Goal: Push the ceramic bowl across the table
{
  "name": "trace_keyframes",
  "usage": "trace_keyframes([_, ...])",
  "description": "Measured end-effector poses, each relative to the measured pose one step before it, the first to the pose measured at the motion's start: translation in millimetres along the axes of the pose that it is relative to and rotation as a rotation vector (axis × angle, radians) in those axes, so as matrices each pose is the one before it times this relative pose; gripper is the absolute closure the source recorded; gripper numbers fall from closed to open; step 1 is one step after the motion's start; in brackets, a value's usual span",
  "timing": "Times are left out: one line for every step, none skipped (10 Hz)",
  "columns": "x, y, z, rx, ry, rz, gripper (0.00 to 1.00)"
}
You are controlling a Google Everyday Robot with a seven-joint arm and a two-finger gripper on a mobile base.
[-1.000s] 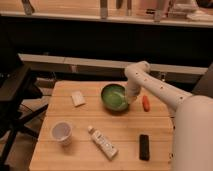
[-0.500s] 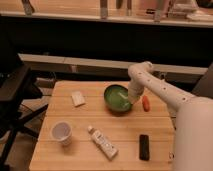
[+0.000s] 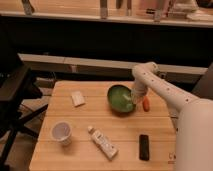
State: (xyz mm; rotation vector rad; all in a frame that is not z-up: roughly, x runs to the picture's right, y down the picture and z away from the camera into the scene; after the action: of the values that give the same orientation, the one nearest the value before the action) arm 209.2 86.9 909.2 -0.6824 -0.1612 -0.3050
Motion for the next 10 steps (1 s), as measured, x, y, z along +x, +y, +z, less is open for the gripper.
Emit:
trace_keyframes([-0.85, -0.21, 0.58, -0.00097, -0.00294, -0.00192, 1.0])
trace_keyframes([0.28, -0.39, 0.26, -0.00044, -0.00511, 0.00387, 1.0])
trace_keyframes([2.76, -0.25, 0.83, -0.00103, -0.00526, 0.00306, 1.0])
trace_keyframes([6.64, 1.08, -0.69, 0.00143, -0.00735, 0.00565, 1.0])
trace_keyframes([12.73, 4.14, 0.0, -0.00276, 0.0062, 0.00454, 1.0])
trace_keyframes([8.77, 3.91, -0.33, -0.00113, -0.00202, 0.00635, 1.0])
trace_keyframes([2.25, 0.57, 0.57, -0.00254, -0.00177, 0.00139, 1.0])
trace_keyframes([-1.8, -1.03, 0.95, -0.00333, -0.00319, -0.0004, 1.0])
trace_keyframes([-3.82, -2.22, 1.07, -0.00184, -0.00383, -0.00413, 1.0])
trace_keyframes([-2.01, -1.08, 2.16, -0.00295, -0.00389, 0.00125, 1.0])
